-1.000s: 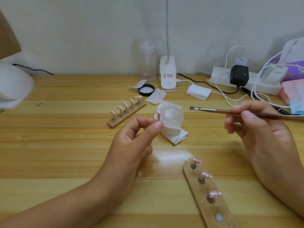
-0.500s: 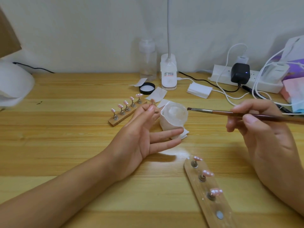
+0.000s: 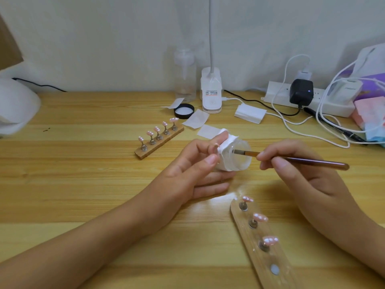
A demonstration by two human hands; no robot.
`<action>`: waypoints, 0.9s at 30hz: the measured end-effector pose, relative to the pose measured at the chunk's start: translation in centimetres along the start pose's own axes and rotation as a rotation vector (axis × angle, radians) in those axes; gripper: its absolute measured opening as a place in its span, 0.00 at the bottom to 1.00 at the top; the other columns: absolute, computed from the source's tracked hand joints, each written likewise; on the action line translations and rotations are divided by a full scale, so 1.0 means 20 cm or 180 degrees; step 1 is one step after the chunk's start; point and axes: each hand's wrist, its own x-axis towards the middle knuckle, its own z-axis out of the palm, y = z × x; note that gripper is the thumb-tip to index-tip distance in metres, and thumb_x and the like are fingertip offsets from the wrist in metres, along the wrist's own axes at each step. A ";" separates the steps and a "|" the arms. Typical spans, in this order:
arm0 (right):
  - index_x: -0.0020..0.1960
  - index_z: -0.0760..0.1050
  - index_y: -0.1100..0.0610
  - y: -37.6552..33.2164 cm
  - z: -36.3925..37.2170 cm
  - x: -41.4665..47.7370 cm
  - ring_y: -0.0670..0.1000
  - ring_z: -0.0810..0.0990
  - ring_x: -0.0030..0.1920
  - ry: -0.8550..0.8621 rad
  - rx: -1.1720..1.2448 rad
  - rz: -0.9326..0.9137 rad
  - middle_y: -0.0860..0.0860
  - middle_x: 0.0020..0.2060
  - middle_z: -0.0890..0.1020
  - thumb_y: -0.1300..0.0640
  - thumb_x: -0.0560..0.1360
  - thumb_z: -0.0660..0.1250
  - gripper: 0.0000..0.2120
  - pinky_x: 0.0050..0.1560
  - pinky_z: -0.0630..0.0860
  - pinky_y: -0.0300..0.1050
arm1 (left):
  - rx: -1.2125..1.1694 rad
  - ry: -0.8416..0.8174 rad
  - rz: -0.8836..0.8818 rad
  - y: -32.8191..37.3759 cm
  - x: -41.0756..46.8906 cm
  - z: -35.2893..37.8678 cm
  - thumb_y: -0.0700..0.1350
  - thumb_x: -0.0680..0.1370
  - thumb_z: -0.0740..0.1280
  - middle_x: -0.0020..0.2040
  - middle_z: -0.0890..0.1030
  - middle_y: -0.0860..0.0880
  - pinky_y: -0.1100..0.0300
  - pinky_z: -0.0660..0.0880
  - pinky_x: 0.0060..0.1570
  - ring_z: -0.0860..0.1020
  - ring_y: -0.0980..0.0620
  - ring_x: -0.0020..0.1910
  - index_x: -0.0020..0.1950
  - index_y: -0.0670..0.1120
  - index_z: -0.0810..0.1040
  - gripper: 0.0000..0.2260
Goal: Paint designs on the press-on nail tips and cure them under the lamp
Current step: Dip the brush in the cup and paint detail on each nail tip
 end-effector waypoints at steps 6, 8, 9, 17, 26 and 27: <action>0.49 0.78 0.51 0.00 0.00 0.01 0.45 0.78 0.48 -0.0052 -0.0063 0.0192 0.44 0.42 0.79 0.58 0.79 0.59 0.08 0.52 0.71 0.31 | -0.0049 0.0078 0.0036 -0.01 0.00 0.00 0.48 0.77 0.66 0.72 0.70 0.62 0.52 0.77 0.59 0.80 0.43 0.61 0.45 0.53 0.77 0.02; 0.48 0.78 0.52 0.00 -0.01 0.01 0.44 0.78 0.46 0.0069 0.0040 0.0169 0.46 0.42 0.79 0.59 0.79 0.59 0.09 0.51 0.71 0.31 | -0.0135 0.0134 0.0008 0.00 0.00 0.00 0.47 0.76 0.64 0.71 0.71 0.62 0.50 0.78 0.59 0.80 0.42 0.61 0.43 0.53 0.77 0.04; 0.48 0.78 0.52 0.01 -0.01 0.01 0.43 0.78 0.44 0.0143 0.0103 0.0158 0.46 0.41 0.79 0.60 0.79 0.59 0.09 0.49 0.71 0.29 | -0.0204 0.0160 -0.0017 0.00 0.00 0.00 0.48 0.76 0.64 0.71 0.72 0.61 0.49 0.78 0.59 0.80 0.41 0.61 0.43 0.53 0.77 0.04; 0.42 0.80 0.47 0.06 -0.06 0.04 0.47 0.73 0.43 0.0638 0.0764 0.0175 0.45 0.40 0.77 0.53 0.74 0.59 0.10 0.51 0.70 0.37 | -0.0539 0.0283 -0.0166 0.02 0.01 -0.02 0.47 0.76 0.64 0.67 0.76 0.55 0.44 0.79 0.55 0.80 0.38 0.59 0.48 0.48 0.73 0.04; 0.40 0.79 0.48 0.07 -0.06 0.04 0.47 0.72 0.41 0.0791 0.1025 0.0385 0.46 0.38 0.77 0.52 0.72 0.60 0.09 0.48 0.70 0.36 | -0.0598 0.0346 -0.0254 0.03 0.02 -0.02 0.47 0.77 0.64 0.69 0.75 0.56 0.44 0.80 0.53 0.80 0.36 0.58 0.46 0.48 0.75 0.04; 0.39 0.79 0.48 0.06 -0.07 0.04 0.47 0.73 0.41 0.0813 0.1049 0.0412 0.46 0.39 0.77 0.52 0.72 0.60 0.09 0.48 0.71 0.35 | -0.0595 0.0360 -0.0259 0.03 0.02 -0.02 0.47 0.77 0.64 0.69 0.75 0.56 0.44 0.80 0.53 0.80 0.36 0.58 0.47 0.47 0.74 0.04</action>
